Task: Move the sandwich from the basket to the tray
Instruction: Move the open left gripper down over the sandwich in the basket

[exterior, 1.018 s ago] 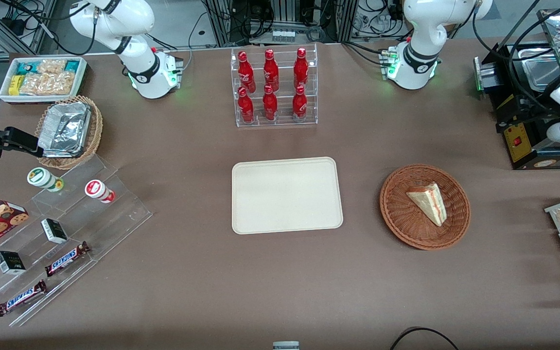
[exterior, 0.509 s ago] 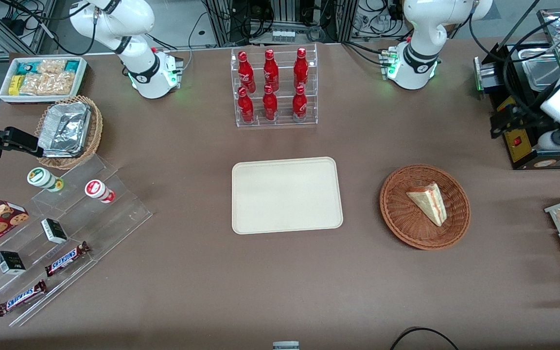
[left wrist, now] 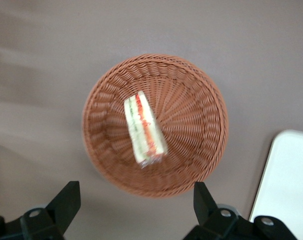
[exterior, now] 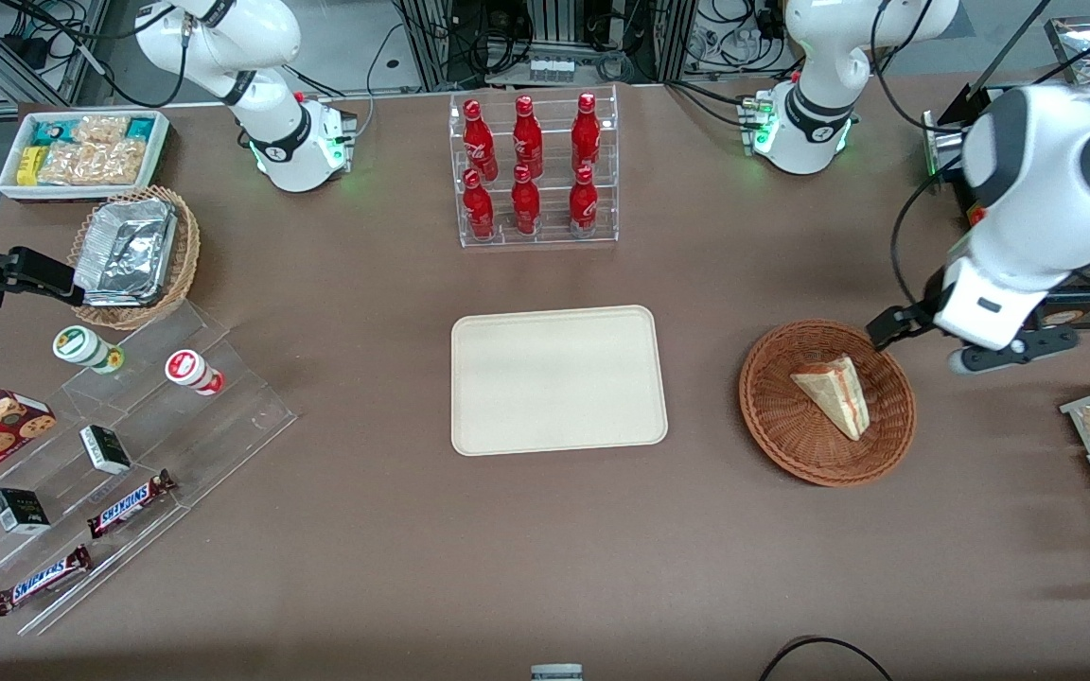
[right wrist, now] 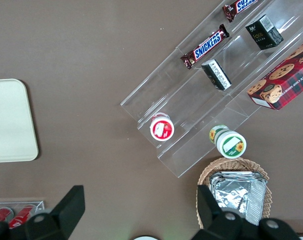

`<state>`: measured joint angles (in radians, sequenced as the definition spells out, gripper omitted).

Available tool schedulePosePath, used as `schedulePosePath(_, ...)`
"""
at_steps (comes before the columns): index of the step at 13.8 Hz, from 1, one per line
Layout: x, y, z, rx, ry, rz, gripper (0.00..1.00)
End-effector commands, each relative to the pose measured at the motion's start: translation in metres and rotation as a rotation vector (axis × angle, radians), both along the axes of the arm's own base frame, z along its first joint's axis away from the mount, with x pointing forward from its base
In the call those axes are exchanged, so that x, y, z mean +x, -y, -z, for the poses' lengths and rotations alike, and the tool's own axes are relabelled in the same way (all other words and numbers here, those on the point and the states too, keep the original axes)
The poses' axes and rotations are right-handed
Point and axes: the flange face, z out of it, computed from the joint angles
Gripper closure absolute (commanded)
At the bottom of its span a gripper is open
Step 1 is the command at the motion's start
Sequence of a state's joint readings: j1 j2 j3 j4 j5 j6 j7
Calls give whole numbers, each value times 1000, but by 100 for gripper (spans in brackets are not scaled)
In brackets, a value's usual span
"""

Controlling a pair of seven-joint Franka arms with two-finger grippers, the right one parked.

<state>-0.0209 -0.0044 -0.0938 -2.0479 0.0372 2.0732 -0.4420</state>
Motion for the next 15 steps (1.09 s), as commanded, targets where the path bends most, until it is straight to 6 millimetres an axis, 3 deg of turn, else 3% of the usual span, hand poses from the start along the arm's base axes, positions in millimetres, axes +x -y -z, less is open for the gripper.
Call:
schedulePosePath(1, -24, 0, 36, -23, 64, -156, 0)
schedulePosePath(7, -23, -4, 121, -30, 25, -192, 0)
schedulePosePath(13, -20, -9, 191, -43, 20, -202, 0)
schedulePosePath(14, -19, -10, 195, -46, 26, -203, 6)
schedulePosePath(15, -19, -10, 198, -45, 21, -204, 43)
